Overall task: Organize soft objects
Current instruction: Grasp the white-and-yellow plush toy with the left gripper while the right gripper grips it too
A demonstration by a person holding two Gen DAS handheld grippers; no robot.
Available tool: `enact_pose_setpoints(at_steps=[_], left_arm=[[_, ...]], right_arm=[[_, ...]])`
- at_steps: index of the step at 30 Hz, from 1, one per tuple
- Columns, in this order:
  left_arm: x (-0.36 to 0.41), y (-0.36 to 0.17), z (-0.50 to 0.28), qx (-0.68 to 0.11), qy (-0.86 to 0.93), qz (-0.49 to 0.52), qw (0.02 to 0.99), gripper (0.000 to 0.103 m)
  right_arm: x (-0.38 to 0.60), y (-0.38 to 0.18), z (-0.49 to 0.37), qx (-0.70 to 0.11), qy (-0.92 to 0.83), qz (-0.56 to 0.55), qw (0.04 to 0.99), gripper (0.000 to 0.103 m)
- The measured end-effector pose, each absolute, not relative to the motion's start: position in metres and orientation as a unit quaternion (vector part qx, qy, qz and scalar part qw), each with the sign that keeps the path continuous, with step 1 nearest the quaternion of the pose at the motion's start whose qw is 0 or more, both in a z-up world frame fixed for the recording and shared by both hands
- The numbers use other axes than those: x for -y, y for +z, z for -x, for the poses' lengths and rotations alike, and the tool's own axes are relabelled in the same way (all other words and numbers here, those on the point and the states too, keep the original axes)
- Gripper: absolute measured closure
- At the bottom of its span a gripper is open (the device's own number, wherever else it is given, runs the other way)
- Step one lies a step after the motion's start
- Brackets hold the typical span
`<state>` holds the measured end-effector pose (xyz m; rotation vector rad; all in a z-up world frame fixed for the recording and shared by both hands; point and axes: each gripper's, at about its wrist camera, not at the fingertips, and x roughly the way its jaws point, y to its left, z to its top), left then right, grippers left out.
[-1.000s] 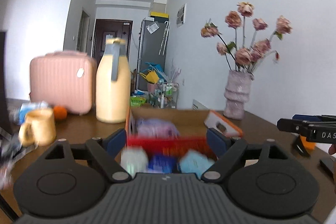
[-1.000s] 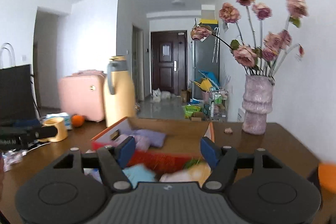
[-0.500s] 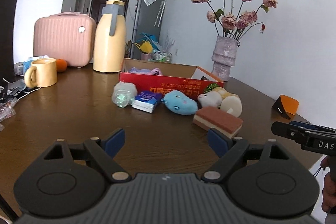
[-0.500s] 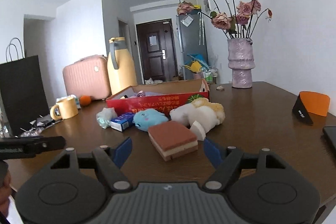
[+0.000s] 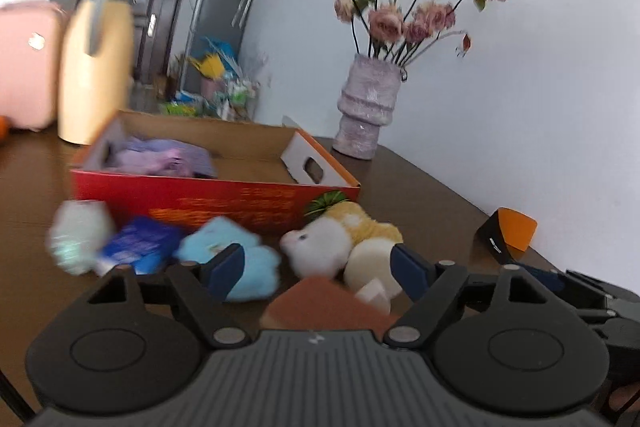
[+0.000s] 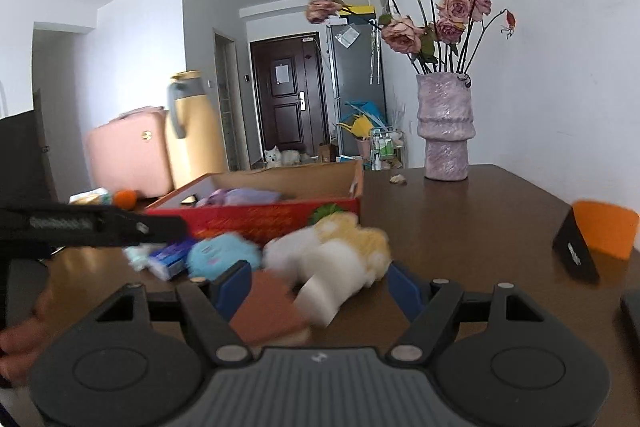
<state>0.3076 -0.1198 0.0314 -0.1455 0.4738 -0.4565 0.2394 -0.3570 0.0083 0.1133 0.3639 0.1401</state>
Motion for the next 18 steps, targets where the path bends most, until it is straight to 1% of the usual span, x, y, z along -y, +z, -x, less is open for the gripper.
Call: enact_pose_setpoints(at_steps=[5,10,12,13,14,15,16,18], left_arm=[[0.155,0.013,-0.369,-0.28,-0.229,0.109,0.926,0.024],[0.168,-0.013,-0.409,-0.34,-0.215,0.151,0.903,0.027],[0.166,-0.022,-0.417,-0.354,-0.216,0.17,0.894,0.029],[0.166,-0.025,-0.421,-0.359,-0.215,0.177,0.891,0.031],[0.164,-0.027,-0.423,-0.359,-0.218,0.184,0.889,0.035],[0.164,-0.029,-0.424,-0.358,-0.218,0.187,0.889,0.037],[0.163,-0.03,-0.427,-0.359,-0.215,0.19,0.888,0.042],[0.163,-0.031,-0.43,-0.357,-0.219,0.196,0.887,0.047]], right_arm=[[0.392,0.011,-0.312,-0.211,0.08,-0.079,0.971,0.029],[0.414,-0.005,-0.378,-0.268,0.113,-0.112,0.95,0.03],[0.42,-0.016,-0.397,-0.29,0.132,-0.141,0.937,0.034],[0.422,-0.022,-0.403,-0.298,0.139,-0.155,0.932,0.035],[0.423,-0.028,-0.409,-0.306,0.144,-0.169,0.926,0.036],[0.424,-0.034,-0.412,-0.311,0.147,-0.178,0.922,0.038],[0.425,-0.039,-0.415,-0.316,0.151,-0.188,0.918,0.041],[0.429,-0.048,-0.42,-0.316,0.162,-0.217,0.909,0.048]])
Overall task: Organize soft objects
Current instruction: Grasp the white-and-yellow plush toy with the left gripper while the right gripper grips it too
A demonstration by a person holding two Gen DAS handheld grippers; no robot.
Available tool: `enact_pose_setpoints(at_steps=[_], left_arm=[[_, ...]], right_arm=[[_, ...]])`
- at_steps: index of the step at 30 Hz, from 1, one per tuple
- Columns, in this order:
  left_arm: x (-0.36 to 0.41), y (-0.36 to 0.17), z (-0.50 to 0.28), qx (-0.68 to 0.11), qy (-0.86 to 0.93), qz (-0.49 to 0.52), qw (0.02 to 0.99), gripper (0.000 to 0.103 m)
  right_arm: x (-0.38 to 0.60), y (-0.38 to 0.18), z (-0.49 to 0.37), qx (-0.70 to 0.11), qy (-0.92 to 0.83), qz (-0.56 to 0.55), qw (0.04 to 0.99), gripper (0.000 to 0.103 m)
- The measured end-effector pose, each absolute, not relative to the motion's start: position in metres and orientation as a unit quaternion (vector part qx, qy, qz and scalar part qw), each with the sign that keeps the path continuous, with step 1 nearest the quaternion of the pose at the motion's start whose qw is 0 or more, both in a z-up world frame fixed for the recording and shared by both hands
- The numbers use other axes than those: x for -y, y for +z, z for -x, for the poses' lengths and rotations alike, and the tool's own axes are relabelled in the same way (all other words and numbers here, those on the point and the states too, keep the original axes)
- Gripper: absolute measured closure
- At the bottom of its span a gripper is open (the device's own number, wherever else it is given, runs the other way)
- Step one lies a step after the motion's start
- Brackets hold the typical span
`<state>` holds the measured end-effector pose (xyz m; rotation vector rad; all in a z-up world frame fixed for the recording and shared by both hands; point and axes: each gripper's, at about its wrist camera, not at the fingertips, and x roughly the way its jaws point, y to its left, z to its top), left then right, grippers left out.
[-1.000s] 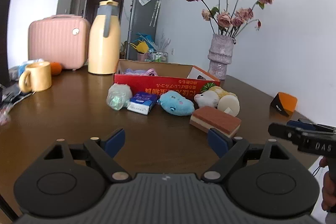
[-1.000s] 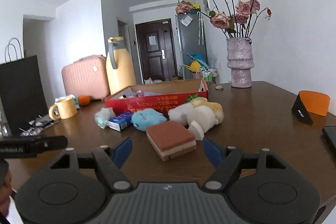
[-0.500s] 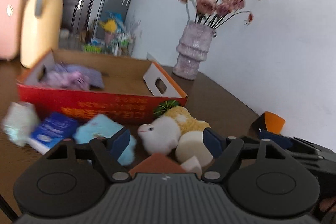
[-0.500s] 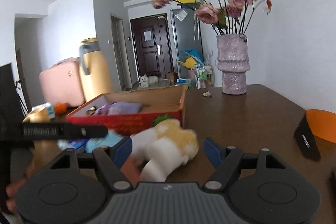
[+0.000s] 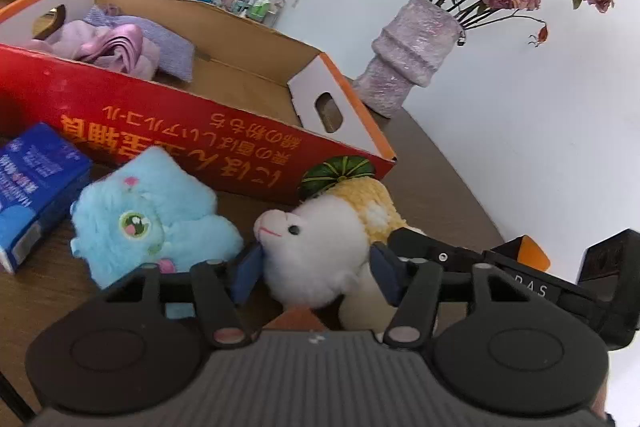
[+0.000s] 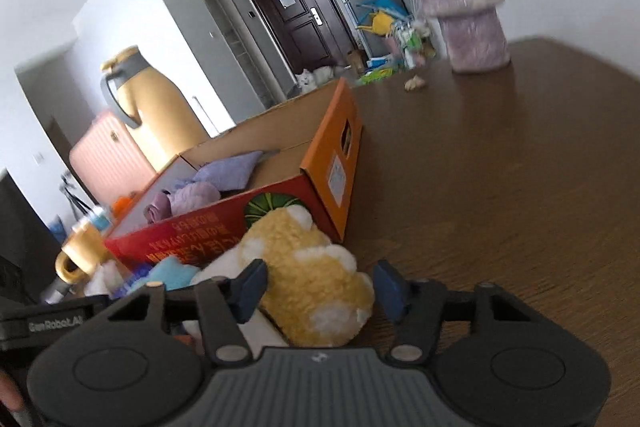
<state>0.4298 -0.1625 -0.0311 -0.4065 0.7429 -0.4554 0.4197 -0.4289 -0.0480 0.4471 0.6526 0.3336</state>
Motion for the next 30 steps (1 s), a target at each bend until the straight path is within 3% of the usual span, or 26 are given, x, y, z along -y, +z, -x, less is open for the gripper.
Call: enact_pose_setpoints(at_steps=[1,3,6,15,30], left_arm=[[0.163,-0.031,-0.43,-0.356,-0.22,0.195,0.887,0.054],[0.166,-0.03,-0.429,-0.345,-0.226,0.178,0.894,0.056],[0.166,-0.025,-0.424,-0.338,-0.238,0.183,0.892,0.056],[0.139,0.032,-0.36,-0.257,-0.277,0.173,0.91,0.056],[0.047,0.016,-0.272,-0.285,-0.288,0.15,0.902,0.057]], right_arm=[[0.431,-0.05,-0.42,-0.315,0.162,-0.227,0.907,0.049],[0.432,-0.051,-0.418,-0.305,0.154,-0.225,0.912,0.057],[0.436,-0.045,-0.411,-0.3,0.15,-0.236,0.912,0.061],[0.395,0.03,-0.323,-0.219,0.146,-0.146,0.954,0.061],[0.299,0.007,-0.213,-0.267,0.158,-0.142,0.94,0.063]])
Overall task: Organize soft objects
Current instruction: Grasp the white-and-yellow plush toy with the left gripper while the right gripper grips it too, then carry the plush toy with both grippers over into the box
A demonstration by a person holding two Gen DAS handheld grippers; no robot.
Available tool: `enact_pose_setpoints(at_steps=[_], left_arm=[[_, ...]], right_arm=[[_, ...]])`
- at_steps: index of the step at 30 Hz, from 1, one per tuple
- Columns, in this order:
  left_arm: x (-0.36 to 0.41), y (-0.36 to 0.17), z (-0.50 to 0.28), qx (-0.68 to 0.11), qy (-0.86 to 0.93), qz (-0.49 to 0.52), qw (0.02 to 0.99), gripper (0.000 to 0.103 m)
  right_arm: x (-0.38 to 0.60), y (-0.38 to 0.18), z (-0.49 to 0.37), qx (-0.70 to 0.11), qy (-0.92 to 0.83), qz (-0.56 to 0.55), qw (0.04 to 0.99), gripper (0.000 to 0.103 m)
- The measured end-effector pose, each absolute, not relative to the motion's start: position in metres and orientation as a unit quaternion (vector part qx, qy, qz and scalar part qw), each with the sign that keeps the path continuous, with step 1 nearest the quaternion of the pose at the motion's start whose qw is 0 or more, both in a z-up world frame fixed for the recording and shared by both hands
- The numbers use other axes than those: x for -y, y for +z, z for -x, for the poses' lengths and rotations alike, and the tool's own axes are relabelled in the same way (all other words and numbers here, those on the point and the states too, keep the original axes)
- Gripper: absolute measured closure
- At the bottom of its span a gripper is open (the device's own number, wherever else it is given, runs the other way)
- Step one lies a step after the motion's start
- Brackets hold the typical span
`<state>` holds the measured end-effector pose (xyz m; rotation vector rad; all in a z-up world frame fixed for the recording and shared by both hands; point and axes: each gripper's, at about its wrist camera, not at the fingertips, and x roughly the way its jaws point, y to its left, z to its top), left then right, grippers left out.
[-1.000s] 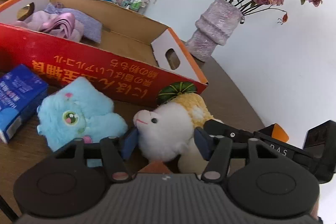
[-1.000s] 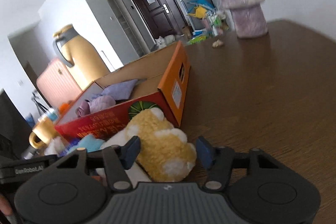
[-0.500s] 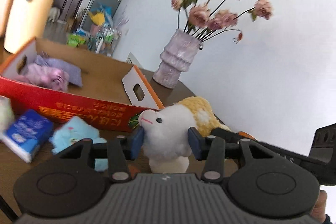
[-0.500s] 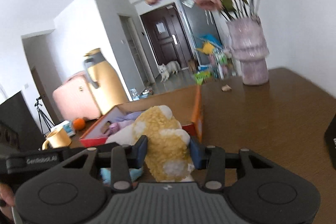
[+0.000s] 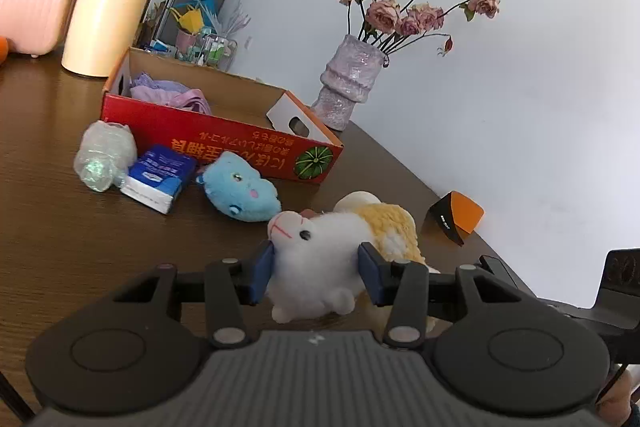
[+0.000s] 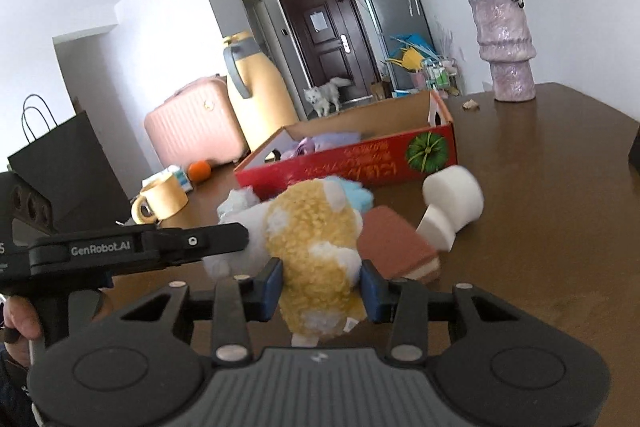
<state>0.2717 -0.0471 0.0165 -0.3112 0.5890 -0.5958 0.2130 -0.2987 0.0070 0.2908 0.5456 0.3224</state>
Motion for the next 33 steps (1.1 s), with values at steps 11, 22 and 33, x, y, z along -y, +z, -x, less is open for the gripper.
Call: enact_pose_setpoints(at_steps=[11,22,33], left_arm=[[0.044,0.042,-0.293,-0.243,-0.31,0.134,0.909,0.057],[0.084,0.114,-0.483,-0.258,-0.304,0.133,0.907,0.057],[0.123,0.058,-0.666,-0.362,-0.247,0.146,0.887,0.057]], right_arm=[[0.291,0.036,-0.227,-0.246,0.136,-0.133,0.95,0.064],[0.328,0.103,-0.424,-0.249,0.138,-0.128,0.95,0.064],[0.345,0.04,-0.617,-0.36,0.091,-0.136,0.919,0.064]])
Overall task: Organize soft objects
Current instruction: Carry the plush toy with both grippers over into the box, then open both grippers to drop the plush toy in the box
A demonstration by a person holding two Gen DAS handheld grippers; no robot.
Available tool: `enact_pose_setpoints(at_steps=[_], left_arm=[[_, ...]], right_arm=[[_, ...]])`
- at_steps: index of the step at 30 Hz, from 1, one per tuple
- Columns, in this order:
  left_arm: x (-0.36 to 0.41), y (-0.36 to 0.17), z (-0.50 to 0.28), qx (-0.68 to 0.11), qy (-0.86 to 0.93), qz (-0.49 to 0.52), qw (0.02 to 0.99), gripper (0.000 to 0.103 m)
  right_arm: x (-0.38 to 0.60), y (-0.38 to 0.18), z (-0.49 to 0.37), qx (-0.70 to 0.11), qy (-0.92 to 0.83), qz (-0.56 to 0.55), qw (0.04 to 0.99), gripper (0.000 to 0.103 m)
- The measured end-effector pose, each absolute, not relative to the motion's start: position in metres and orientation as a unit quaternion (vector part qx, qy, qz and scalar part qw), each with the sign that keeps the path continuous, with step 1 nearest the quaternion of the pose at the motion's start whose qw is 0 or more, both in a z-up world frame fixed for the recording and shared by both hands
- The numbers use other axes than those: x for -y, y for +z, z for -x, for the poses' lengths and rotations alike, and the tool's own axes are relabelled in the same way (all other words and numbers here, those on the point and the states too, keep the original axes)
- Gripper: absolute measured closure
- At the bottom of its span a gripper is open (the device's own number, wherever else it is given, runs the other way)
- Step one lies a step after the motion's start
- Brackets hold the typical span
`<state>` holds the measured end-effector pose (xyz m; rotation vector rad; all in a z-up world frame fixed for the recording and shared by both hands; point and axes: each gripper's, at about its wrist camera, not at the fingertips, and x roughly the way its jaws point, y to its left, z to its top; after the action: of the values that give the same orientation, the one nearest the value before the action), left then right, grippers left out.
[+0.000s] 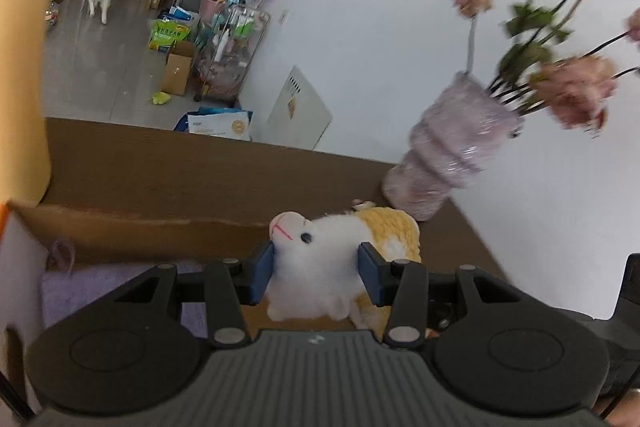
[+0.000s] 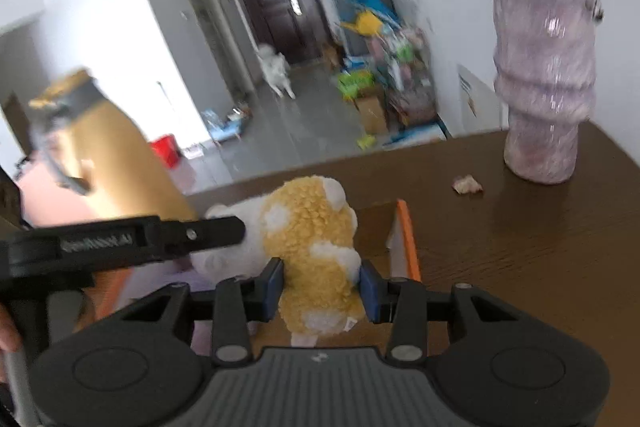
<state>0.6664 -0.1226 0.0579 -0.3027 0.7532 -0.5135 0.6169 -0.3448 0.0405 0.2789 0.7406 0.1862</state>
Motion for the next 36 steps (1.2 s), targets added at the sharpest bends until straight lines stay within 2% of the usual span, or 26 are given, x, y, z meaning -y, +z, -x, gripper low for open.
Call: enact_pose_setpoints(at_steps=[6,9,11,16,22,30,35,36], left_arm=[[0.141,0.021,-0.709,-0.402,-0.215,0.121,0.882,0.055],[0.147,0.012,-0.704,-0.402,-0.212,0.098,0.885,0.054],[0.151,0.008,-0.7,-0.406,-0.212,0.09,0.885,0.048],[0.148,0.004,-0.689,-0.4,-0.209,0.09,0.888,0.047],[0.14,0.055,-0.665,-0.357,-0.221,0.076,0.904,0.038],[0.096,0.134,-0.587,-0.295,-0.166,0.027,0.941,0.028],[0.069,0.158,-0.524,-0.264,-0.108,0.016,0.958,0.008],[0.064,0.16,-0.514,-0.26,-0.101,0.014,0.96,0.007]], right_arm=[[0.341,-0.003,-0.656,-0.395,0.052,-0.13,0.908,0.062],[0.329,-0.008,-0.653,-0.389,0.04,-0.081,0.917,0.053],[0.32,-0.01,-0.651,-0.388,0.042,-0.052,0.919,0.046],[0.313,-0.008,-0.641,-0.392,0.031,-0.032,0.919,0.044],[0.323,0.021,-0.622,-0.383,0.031,-0.037,0.923,0.044],[0.335,0.11,-0.556,-0.322,0.028,-0.002,0.946,0.025],[0.334,0.137,-0.504,-0.281,0.036,0.008,0.959,0.016],[0.334,0.14,-0.492,-0.267,0.039,0.01,0.963,0.014]])
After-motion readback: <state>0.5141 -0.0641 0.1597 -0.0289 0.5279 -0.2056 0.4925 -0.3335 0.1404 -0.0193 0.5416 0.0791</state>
